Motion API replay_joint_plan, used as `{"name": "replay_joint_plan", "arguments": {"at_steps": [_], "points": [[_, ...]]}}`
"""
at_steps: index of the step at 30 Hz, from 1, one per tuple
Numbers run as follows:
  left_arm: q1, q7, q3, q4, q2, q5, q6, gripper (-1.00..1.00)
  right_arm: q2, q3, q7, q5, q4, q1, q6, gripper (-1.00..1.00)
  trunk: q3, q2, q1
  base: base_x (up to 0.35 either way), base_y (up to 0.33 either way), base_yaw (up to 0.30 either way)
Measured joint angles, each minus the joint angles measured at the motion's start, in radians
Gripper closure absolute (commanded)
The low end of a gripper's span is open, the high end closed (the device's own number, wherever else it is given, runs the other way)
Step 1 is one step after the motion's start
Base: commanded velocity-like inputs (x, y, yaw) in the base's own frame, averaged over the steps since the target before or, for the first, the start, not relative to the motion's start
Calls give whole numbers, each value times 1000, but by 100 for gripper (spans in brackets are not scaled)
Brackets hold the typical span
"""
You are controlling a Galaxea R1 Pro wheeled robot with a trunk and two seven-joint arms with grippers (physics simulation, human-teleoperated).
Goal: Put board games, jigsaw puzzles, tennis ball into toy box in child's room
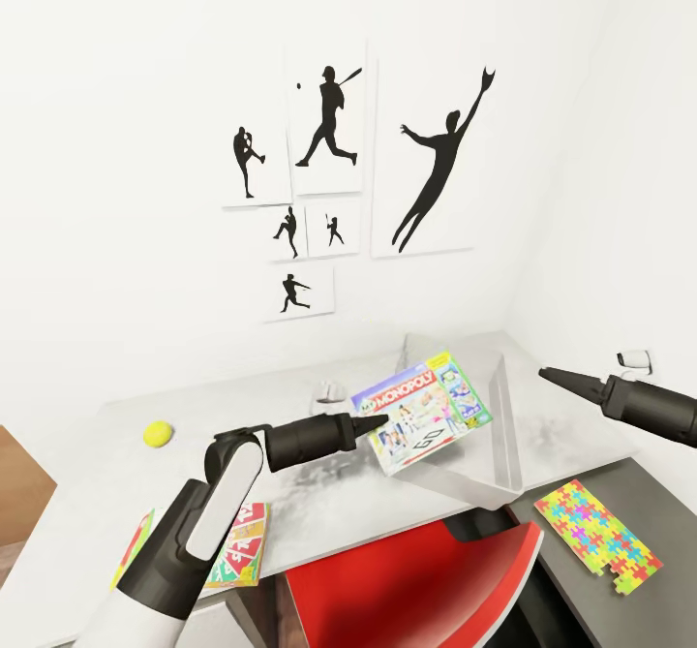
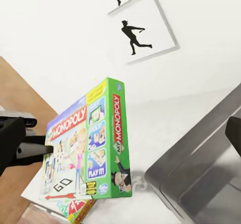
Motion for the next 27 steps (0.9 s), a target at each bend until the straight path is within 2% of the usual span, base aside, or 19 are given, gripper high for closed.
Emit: {"name": "replay_joint_plan", "arguments": {"at_steps": [5,8,12,27], "points": [[-1,0,-22,-4,-2,-10,-3,100,3,9,0,-1,1,-1,0,-100,0,0,0,0,0,0],[-2,0,-32,-6,-3,-12,-7,100,3,29,1,-1,2,-1,0,-100,0,0,0,0,0,0],[-3,0,-48,-8,-4,-15,-15,100,1,80,1,-8,3,-1,0,-100,0,0,0,0,0,0],[-5,0,-60,-9,-5,-18,-21,100,3,179,1,-33,4,-1,0,-100,0,0,0,0,0,0]]}}
